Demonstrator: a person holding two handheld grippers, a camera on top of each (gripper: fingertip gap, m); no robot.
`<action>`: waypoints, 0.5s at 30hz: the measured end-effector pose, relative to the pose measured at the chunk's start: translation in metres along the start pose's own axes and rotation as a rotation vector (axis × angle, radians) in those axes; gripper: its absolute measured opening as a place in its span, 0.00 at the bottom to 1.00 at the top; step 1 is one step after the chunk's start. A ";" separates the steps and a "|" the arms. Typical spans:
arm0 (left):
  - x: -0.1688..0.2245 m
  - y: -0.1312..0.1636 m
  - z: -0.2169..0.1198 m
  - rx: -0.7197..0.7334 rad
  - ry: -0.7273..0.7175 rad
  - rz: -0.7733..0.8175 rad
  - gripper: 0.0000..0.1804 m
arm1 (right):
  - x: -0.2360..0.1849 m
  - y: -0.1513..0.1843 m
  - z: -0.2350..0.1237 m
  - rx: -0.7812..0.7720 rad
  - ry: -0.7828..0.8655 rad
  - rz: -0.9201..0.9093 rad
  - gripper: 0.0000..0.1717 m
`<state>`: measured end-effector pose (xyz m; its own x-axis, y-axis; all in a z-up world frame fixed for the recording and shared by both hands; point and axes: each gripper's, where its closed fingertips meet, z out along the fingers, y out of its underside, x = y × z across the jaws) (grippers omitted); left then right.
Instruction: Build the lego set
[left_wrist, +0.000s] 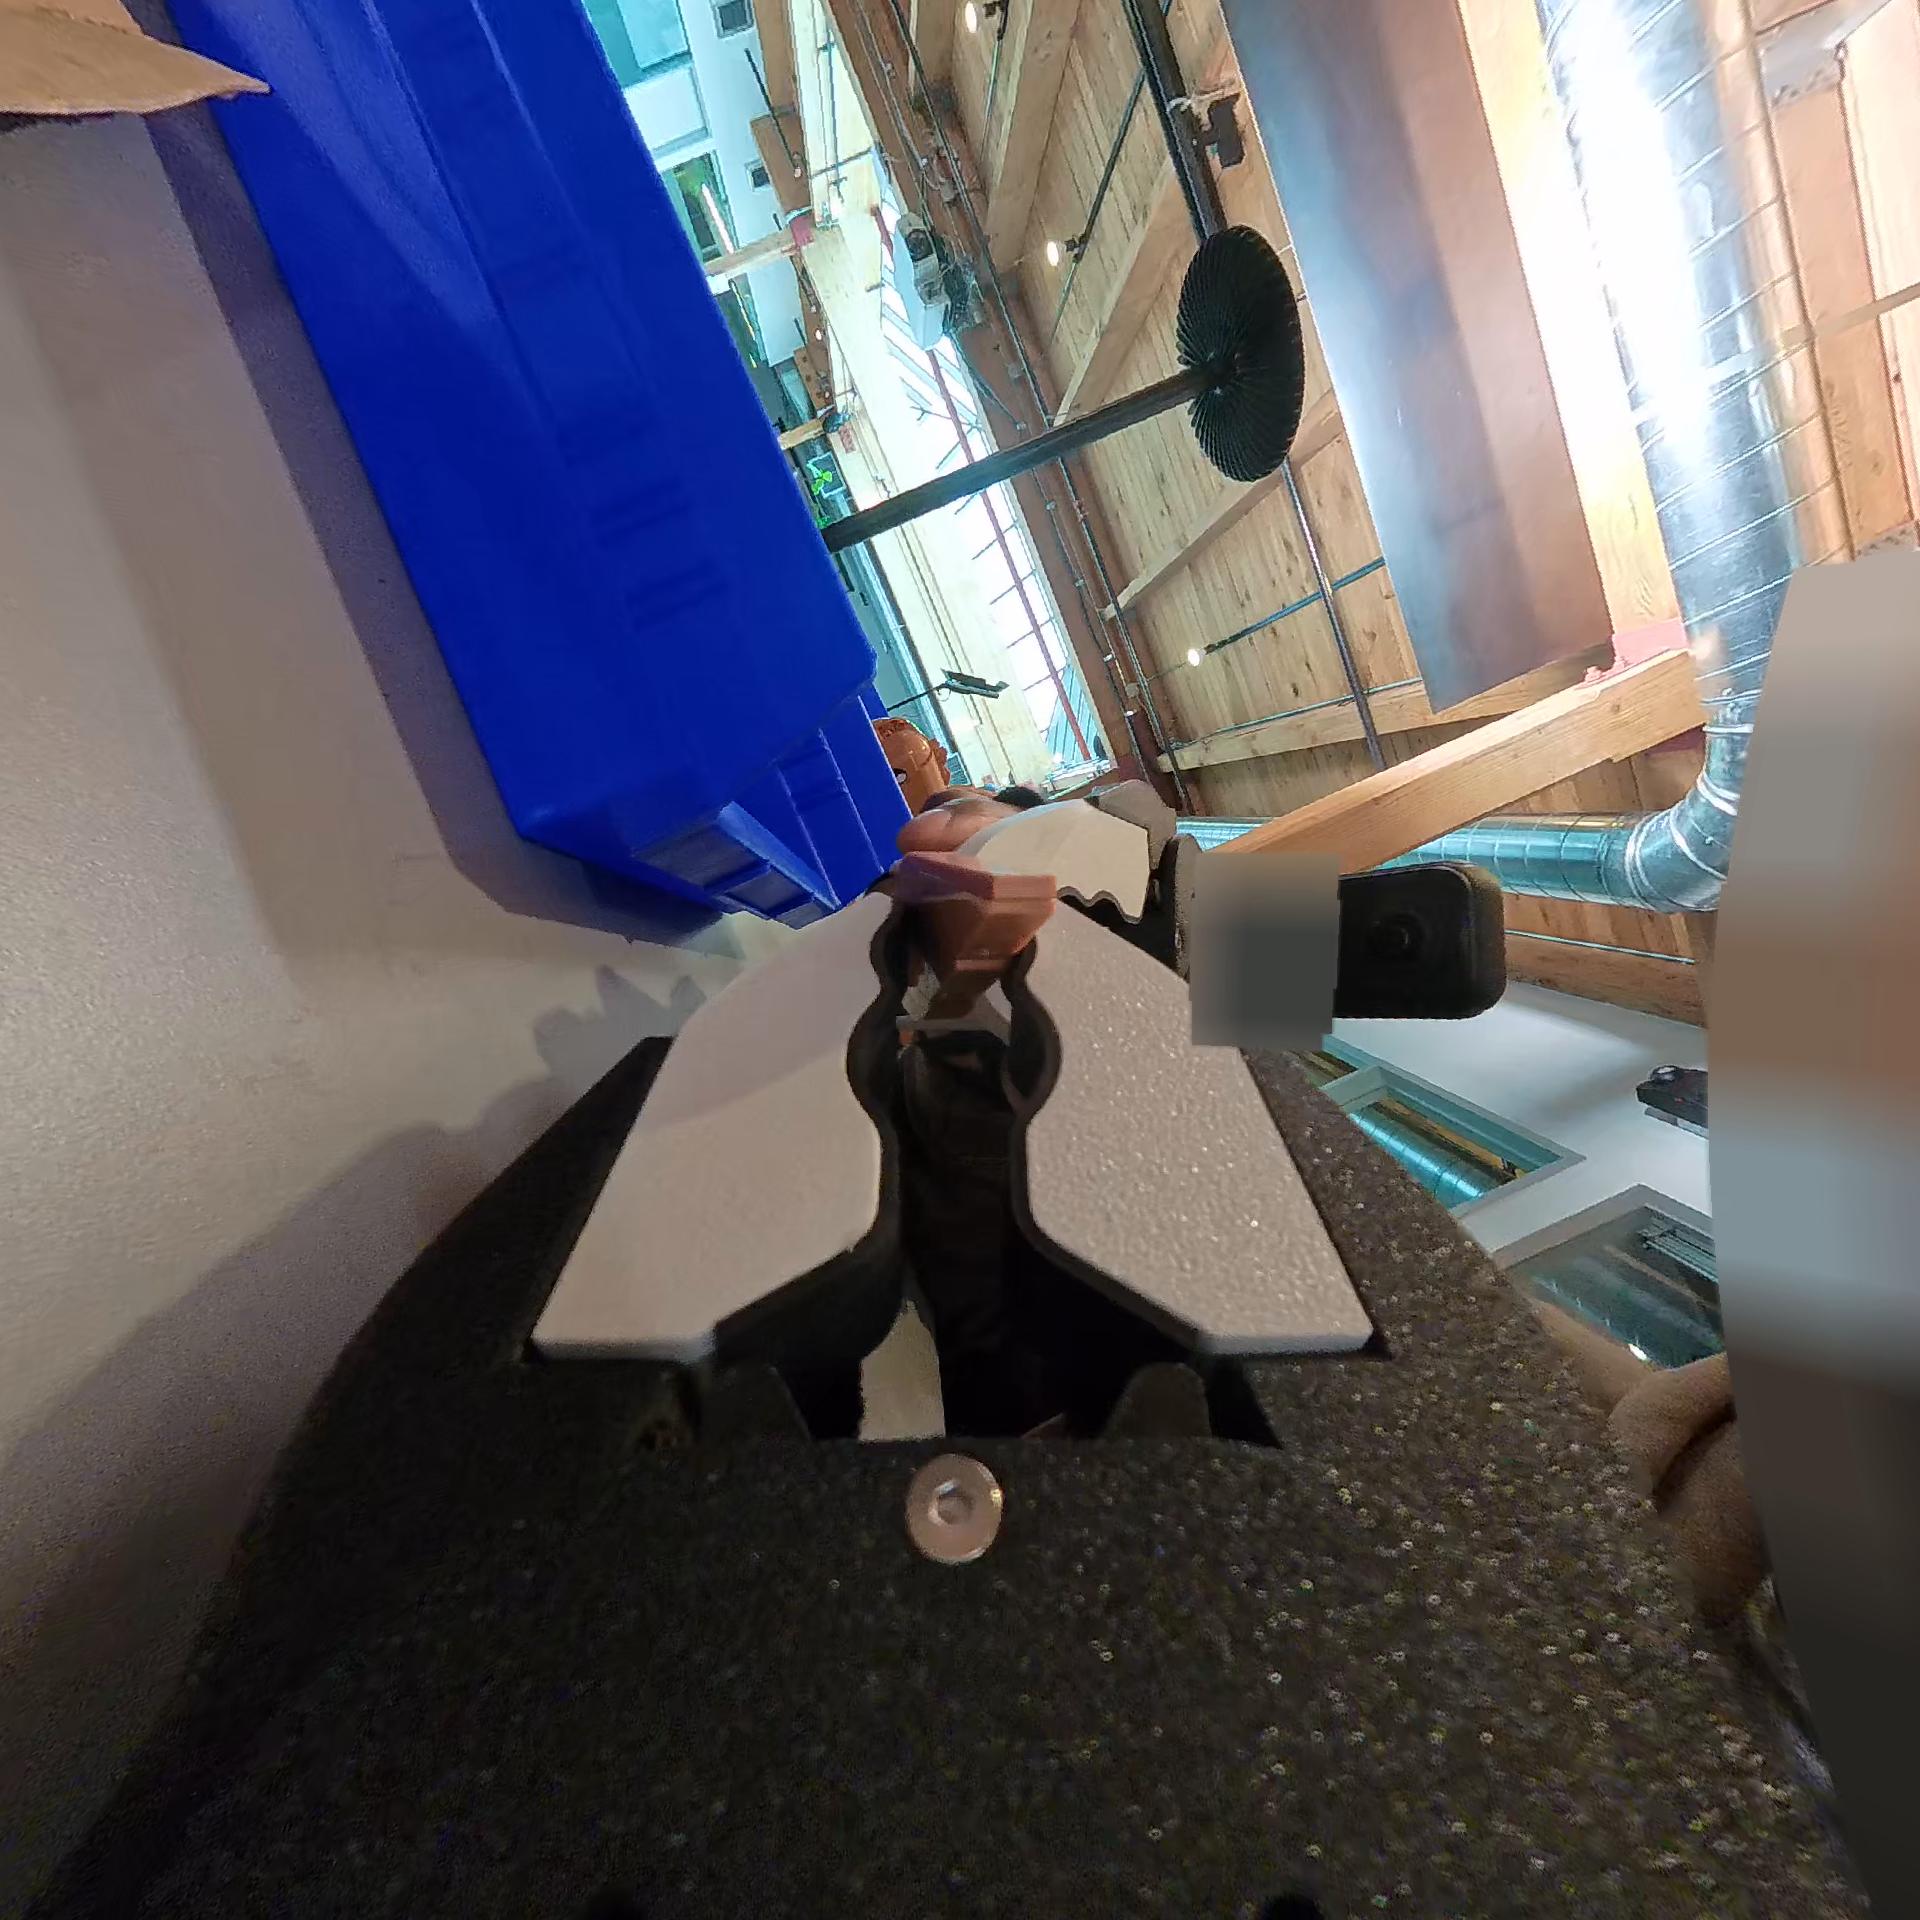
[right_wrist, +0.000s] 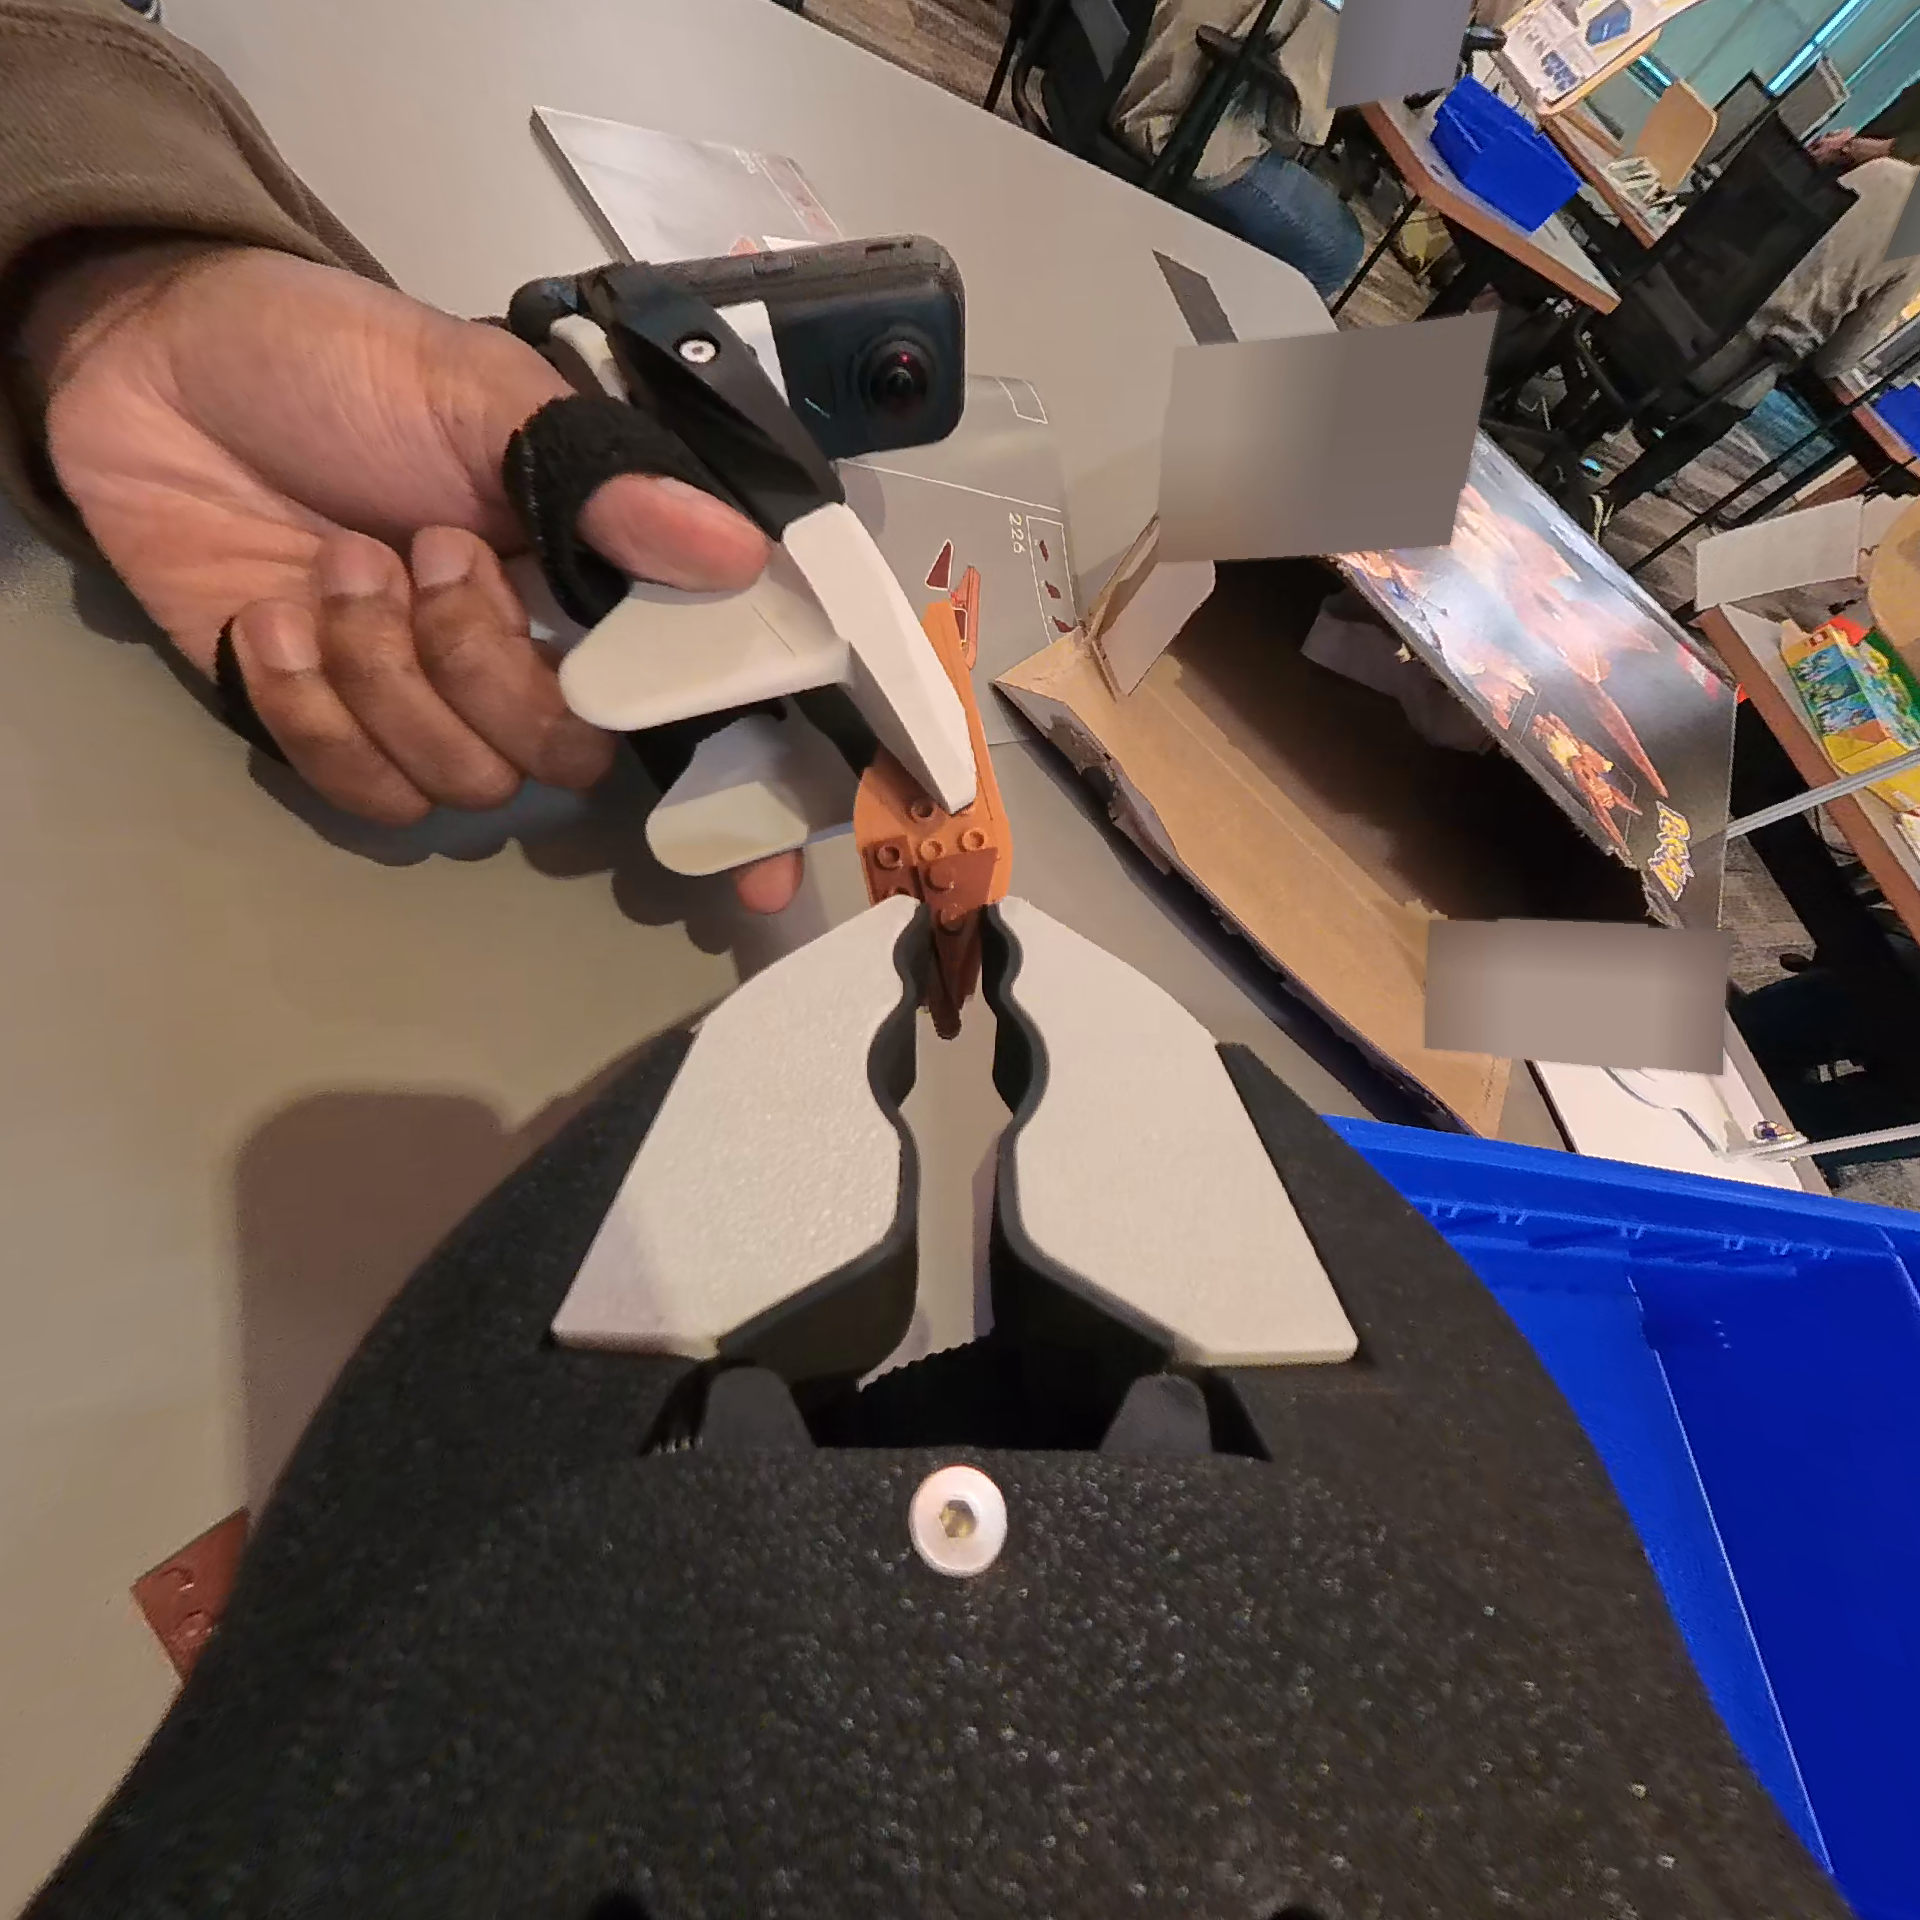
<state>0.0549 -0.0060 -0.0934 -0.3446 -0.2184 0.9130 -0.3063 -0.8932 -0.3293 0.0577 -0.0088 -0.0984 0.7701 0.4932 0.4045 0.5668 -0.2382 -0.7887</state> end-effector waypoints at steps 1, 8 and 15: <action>0.000 0.000 0.000 -0.002 -0.001 0.006 0.09 | 0.000 0.000 0.000 0.000 0.000 -0.001 0.05; 0.002 0.000 0.000 -0.007 0.003 0.018 0.09 | 0.000 -0.001 -0.001 0.000 0.003 -0.010 0.05; 0.001 0.000 0.000 -0.003 -0.006 0.027 0.06 | 0.000 -0.007 -0.003 0.029 0.009 -0.010 0.05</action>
<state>0.0548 -0.0066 -0.0927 -0.3473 -0.2444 0.9053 -0.2994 -0.8860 -0.3540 0.0544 -0.0094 -0.0920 0.7670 0.4877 0.4169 0.5661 -0.2085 -0.7975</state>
